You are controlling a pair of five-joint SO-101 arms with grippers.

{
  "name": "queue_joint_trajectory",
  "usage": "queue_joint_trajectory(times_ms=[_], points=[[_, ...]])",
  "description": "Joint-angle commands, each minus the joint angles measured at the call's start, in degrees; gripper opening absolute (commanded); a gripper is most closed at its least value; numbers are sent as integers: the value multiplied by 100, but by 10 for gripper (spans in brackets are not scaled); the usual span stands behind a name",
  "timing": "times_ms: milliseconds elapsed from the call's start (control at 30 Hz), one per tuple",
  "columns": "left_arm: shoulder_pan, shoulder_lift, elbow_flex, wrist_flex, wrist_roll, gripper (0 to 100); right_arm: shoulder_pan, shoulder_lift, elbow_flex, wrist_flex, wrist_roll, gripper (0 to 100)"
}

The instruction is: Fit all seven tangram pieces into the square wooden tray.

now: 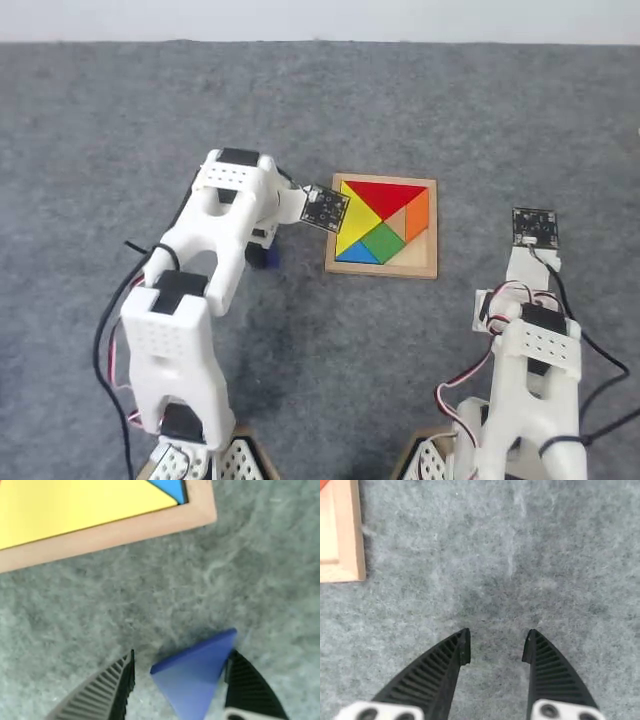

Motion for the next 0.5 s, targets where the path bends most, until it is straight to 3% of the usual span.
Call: queue_joint_trajectory(times_ms=[0,133,467], points=[[-185,369,-488,141,-26,276,-22,-163,-53,-110,70,183],[-202,431,-558,316,-35,264,-22,-163,-53,-110,70,183],[-396,431,-558,325,-26,93,-22,-163,-53,-110,62,183]])
